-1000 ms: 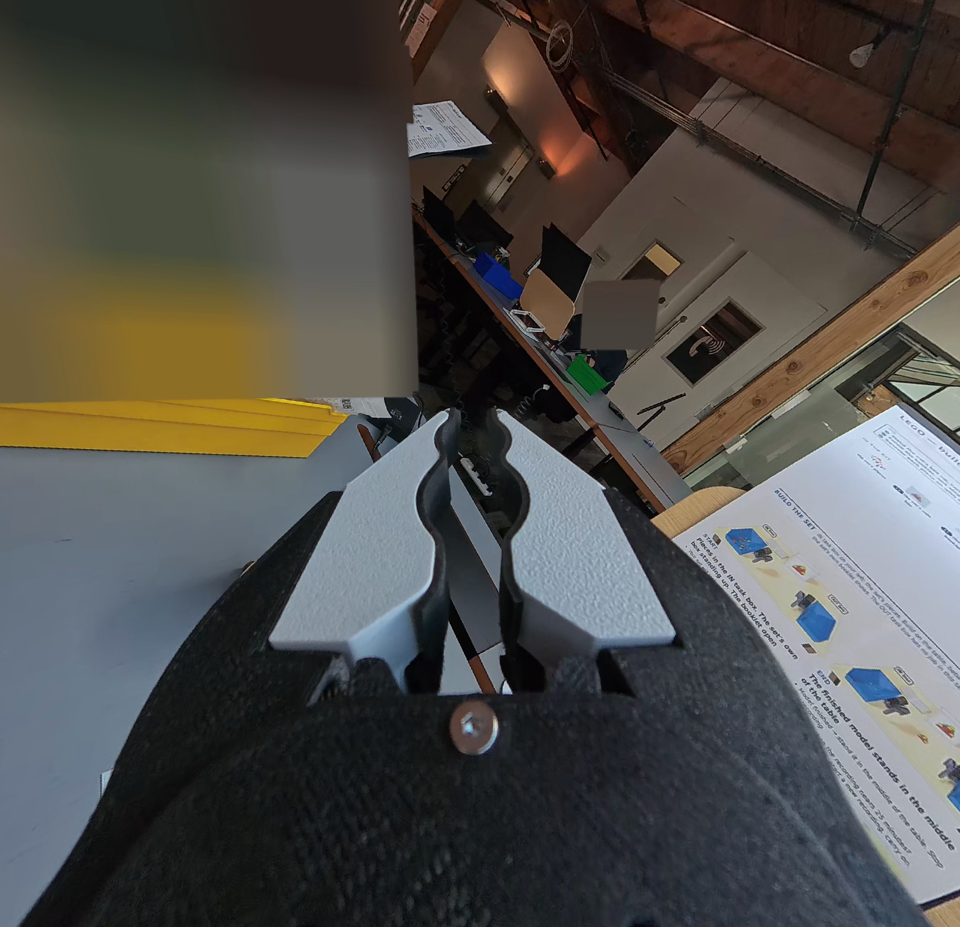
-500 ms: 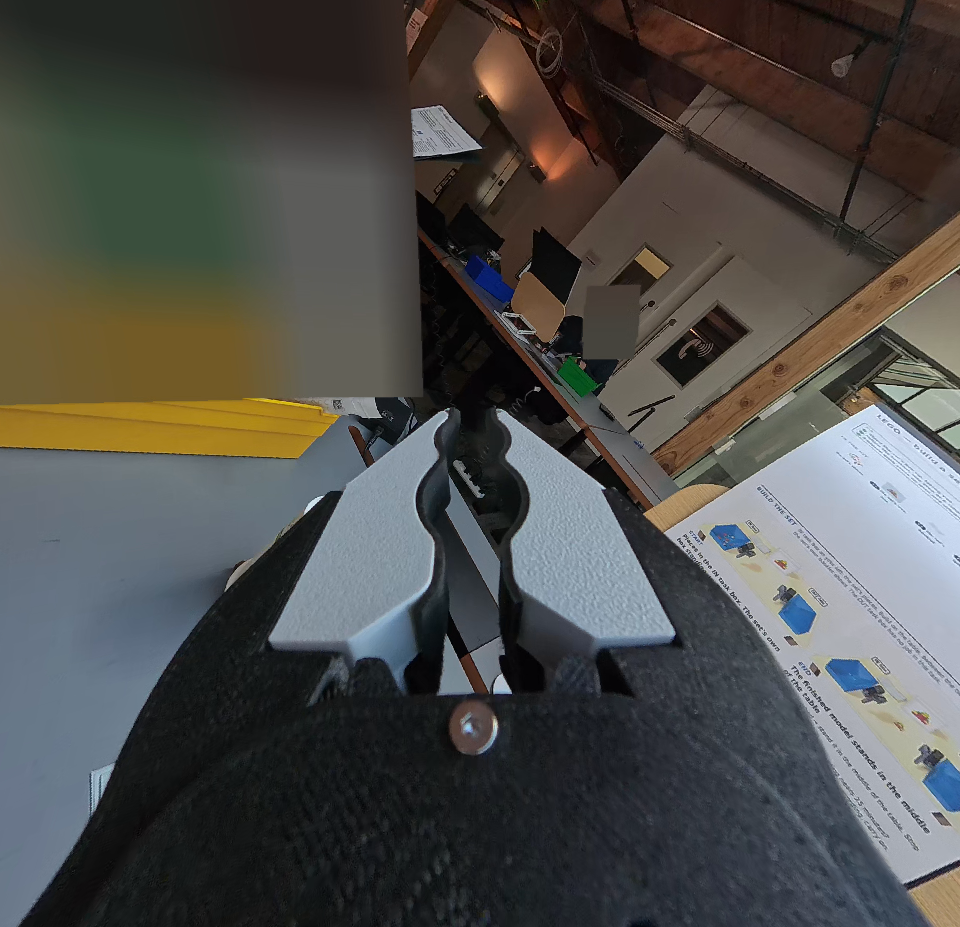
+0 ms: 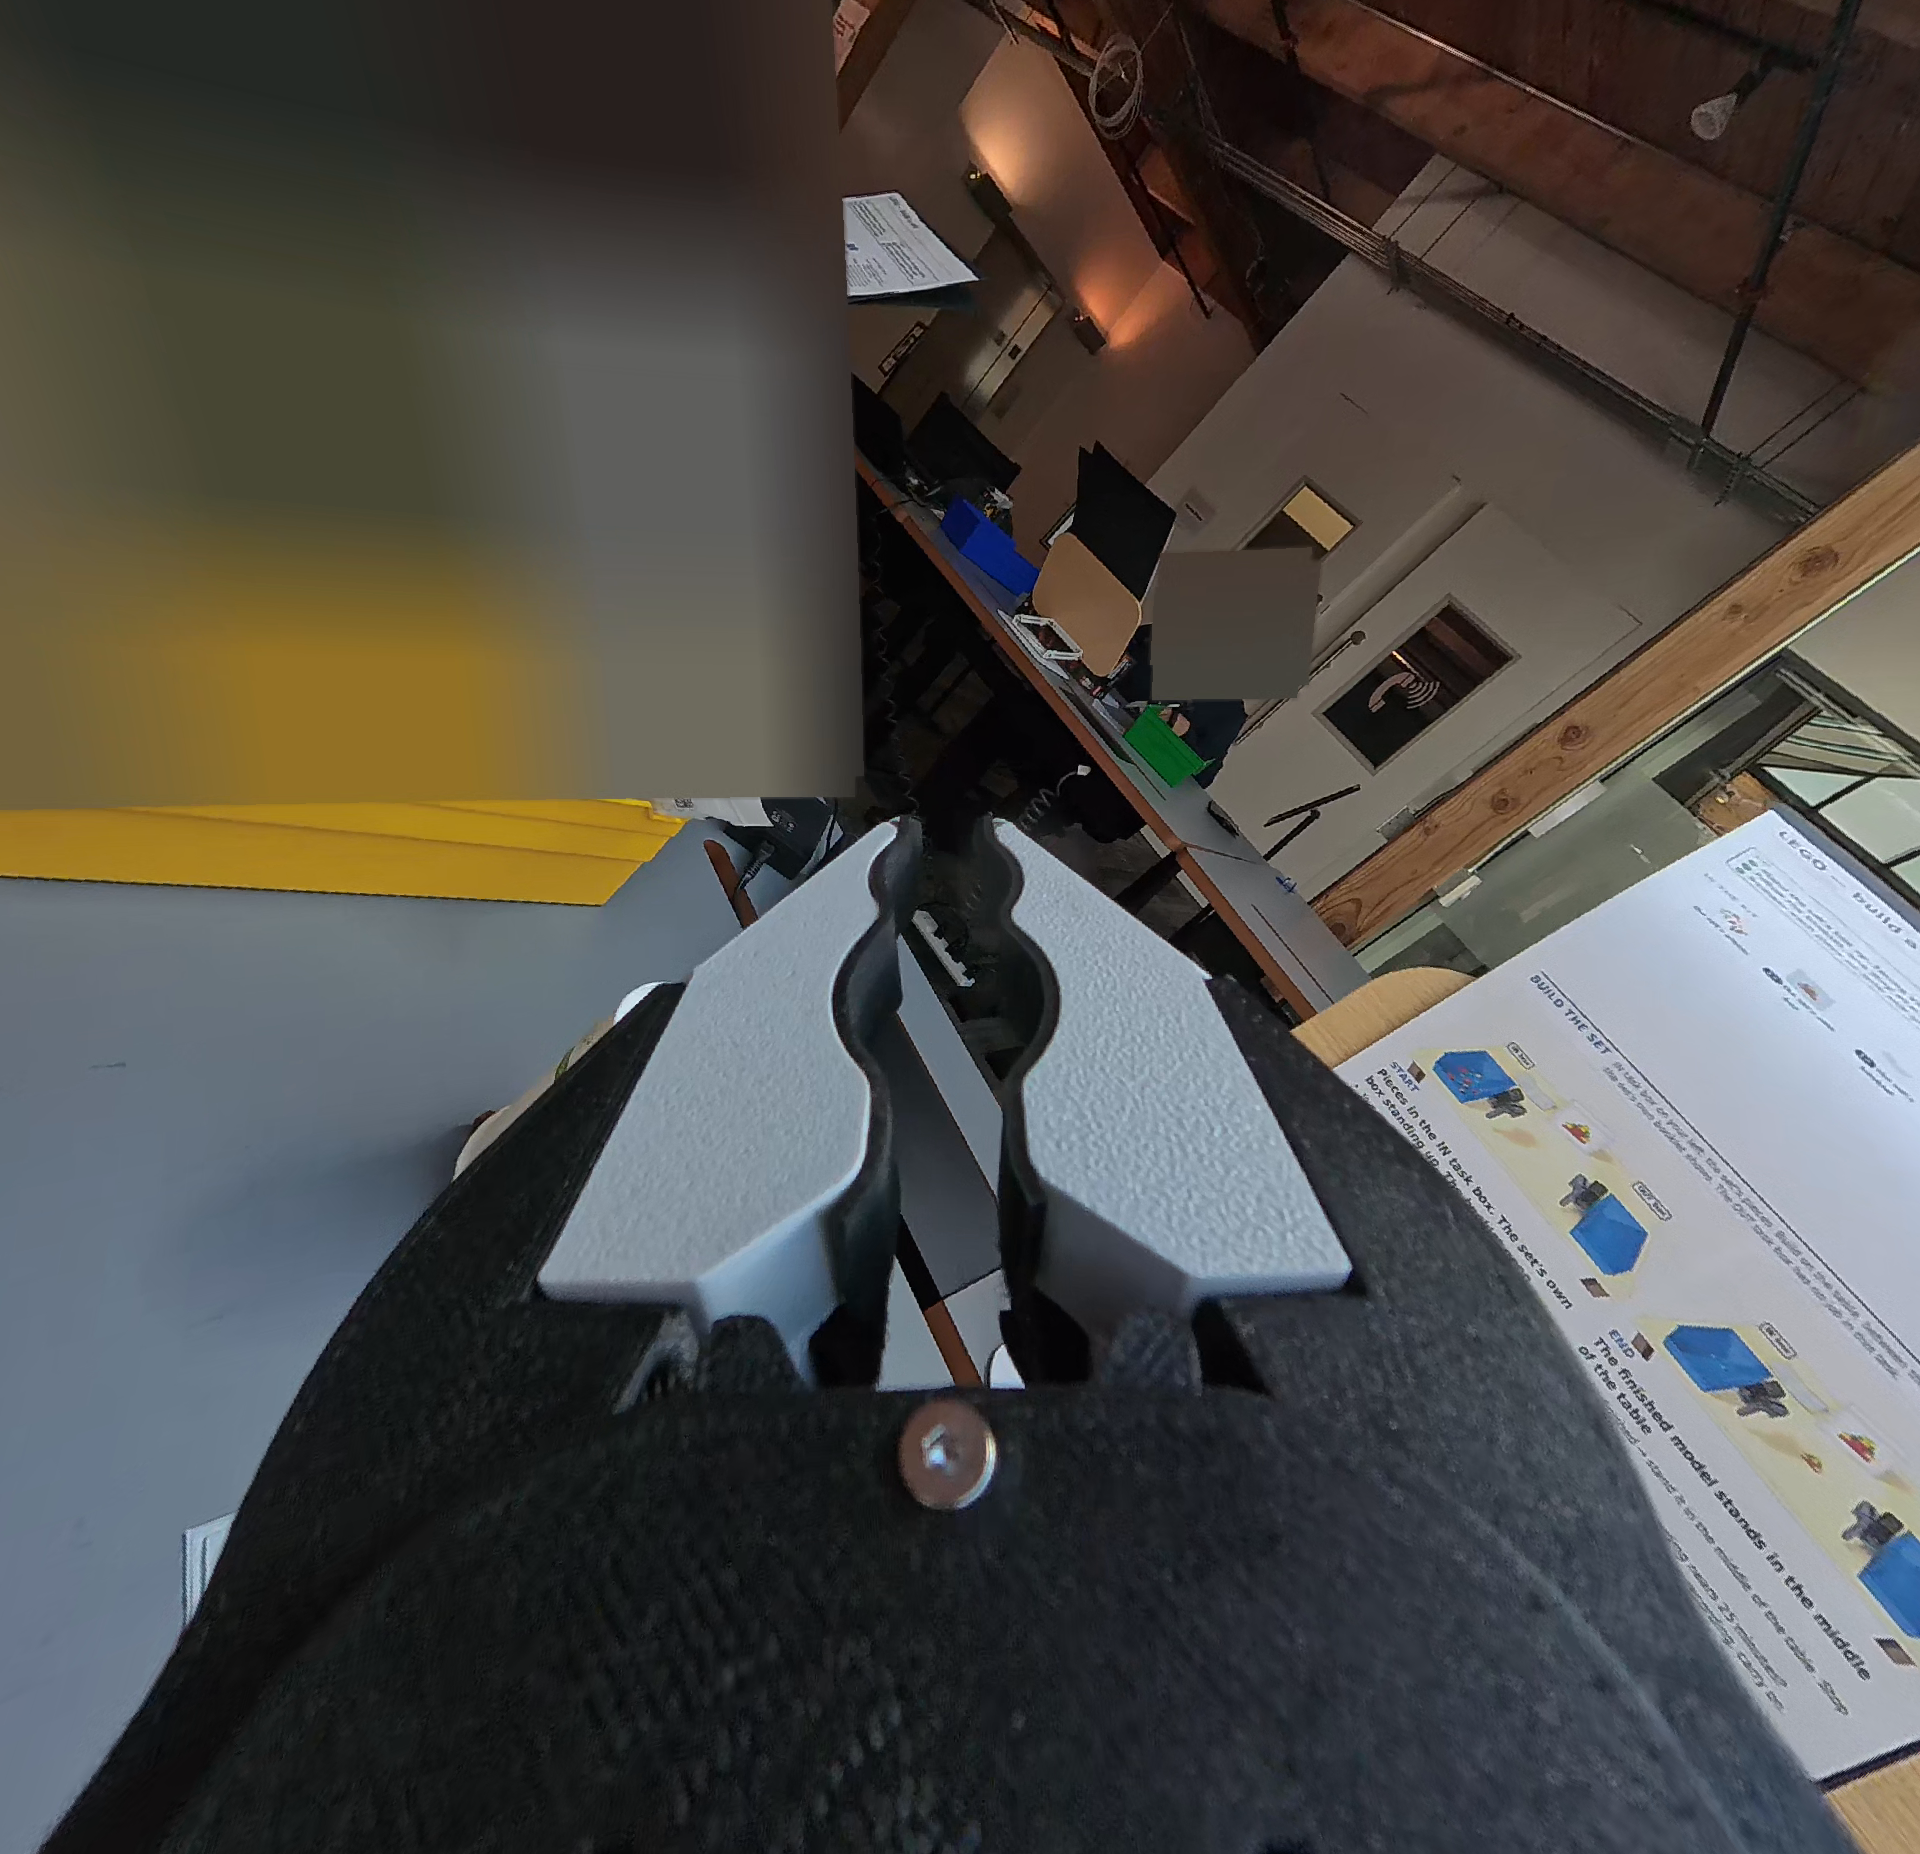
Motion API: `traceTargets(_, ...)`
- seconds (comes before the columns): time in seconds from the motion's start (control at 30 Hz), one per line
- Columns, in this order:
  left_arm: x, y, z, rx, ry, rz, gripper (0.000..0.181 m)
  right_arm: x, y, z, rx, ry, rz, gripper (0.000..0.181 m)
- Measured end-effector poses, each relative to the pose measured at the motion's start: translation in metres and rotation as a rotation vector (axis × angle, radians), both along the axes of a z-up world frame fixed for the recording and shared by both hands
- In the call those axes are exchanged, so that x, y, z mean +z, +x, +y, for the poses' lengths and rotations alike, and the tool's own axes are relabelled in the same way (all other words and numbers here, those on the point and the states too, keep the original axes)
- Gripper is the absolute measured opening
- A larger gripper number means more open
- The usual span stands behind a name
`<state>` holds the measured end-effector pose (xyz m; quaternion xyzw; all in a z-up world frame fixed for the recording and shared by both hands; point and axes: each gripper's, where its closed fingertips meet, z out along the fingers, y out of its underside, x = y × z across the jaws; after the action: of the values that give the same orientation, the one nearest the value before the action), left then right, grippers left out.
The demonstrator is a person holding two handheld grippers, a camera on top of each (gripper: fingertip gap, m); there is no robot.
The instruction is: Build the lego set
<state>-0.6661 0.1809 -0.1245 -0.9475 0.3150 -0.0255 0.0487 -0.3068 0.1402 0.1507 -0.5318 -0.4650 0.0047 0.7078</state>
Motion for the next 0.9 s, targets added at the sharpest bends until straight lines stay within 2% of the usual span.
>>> traceTargets(0.13,-0.009,-0.002,-0.026,-0.023,-0.123,0.0,0.005,-0.003,-0.004,0.001,0.004,-0.004,-0.014,0.009)
traceTargets(0.43,-0.019,0.011,-0.055,-0.066,-0.281,-0.032,0.006,-0.007,-0.005,0.002,0.004,-0.01,-0.029,0.009)
traceTargets(0.53,-0.022,0.013,-0.057,-0.051,-0.31,-0.043,0.019,-0.006,-0.004,0.002,0.004,-0.009,-0.029,0.009)
traceTargets(0.63,-0.021,0.013,-0.049,-0.028,-0.281,-0.044,0.025,-0.006,-0.004,0.002,0.002,-0.008,-0.03,0.009)
traceTargets(0.73,-0.017,0.009,-0.024,-0.021,-0.163,-0.024,0.025,-0.007,-0.005,0.003,0.004,-0.008,-0.031,0.009)
traceTargets(0.83,-0.017,0.015,0.001,-0.071,-0.061,-0.017,0.026,-0.008,-0.005,0.003,0.002,-0.008,-0.038,0.009)
traceTargets(0.9,-0.018,0.022,0.014,-0.153,0.019,0.013,0.025,-0.009,-0.004,0.004,-0.005,-0.006,-0.047,0.009)
